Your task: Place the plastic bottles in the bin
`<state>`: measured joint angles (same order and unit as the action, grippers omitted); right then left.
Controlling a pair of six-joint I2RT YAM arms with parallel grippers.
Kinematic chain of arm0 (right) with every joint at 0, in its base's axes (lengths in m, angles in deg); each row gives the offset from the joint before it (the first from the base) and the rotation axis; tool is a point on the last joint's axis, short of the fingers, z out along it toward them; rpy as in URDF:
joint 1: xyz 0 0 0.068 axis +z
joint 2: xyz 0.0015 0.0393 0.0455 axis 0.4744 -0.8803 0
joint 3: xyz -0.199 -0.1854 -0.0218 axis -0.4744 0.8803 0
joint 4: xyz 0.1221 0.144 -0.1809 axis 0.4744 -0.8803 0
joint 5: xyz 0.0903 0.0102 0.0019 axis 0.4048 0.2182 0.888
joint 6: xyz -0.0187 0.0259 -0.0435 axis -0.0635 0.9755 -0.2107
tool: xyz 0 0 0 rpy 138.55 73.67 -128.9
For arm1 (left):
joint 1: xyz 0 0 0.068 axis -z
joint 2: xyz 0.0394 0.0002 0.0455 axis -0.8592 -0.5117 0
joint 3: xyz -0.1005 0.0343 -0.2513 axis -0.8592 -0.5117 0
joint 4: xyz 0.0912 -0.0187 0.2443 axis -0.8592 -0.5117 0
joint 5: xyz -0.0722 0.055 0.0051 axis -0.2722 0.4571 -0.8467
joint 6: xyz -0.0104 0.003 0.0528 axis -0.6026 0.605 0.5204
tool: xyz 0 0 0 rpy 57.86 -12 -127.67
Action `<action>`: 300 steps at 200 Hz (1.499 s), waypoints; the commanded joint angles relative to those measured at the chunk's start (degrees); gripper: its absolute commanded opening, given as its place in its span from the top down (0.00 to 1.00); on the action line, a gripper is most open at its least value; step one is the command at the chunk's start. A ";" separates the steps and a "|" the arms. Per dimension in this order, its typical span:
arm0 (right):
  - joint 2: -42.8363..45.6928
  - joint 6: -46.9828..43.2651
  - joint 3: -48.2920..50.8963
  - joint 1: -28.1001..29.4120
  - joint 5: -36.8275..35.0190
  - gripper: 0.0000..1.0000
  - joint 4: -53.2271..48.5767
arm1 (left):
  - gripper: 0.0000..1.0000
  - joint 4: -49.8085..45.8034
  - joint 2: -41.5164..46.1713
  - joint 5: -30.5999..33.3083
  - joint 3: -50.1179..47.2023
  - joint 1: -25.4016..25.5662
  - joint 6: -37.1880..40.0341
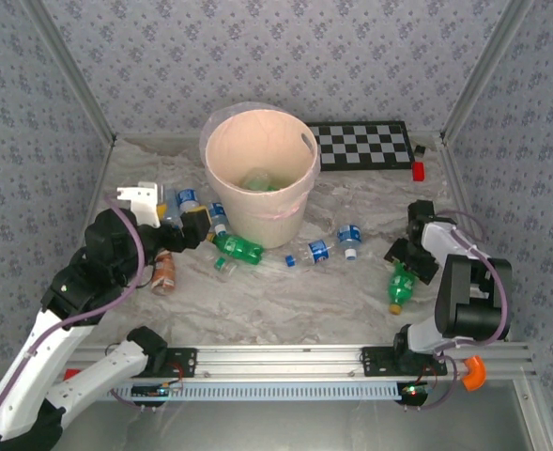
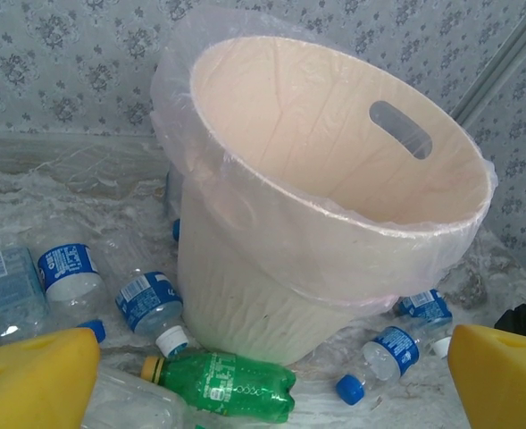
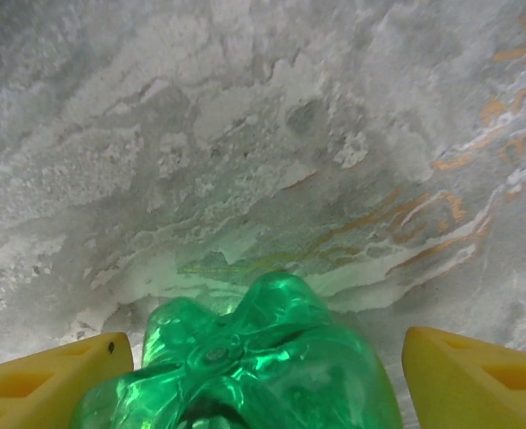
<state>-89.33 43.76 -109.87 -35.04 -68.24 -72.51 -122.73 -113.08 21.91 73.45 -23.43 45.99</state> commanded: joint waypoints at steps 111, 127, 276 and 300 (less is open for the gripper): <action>6.74 -4.21 3.28 2.06 9.51 0.41 2.86 | 0.00 -3.46 2.70 3.66 1.86 0.05 -4.87; 9.65 -3.75 3.71 2.05 10.53 0.40 3.22 | 0.00 -3.48 2.35 4.38 2.42 -0.02 -5.22; 29.46 2.66 -19.03 21.55 12.51 0.40 15.93 | 0.00 -1.00 5.10 0.45 -2.65 0.08 -13.94; 24.39 0.57 -28.93 28.72 9.18 0.39 17.31 | 0.00 -1.21 6.12 0.01 -3.61 0.09 -14.91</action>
<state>-61.03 47.11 -130.28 -11.55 -54.72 -58.22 -125.22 -108.07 23.13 70.50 -23.48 33.36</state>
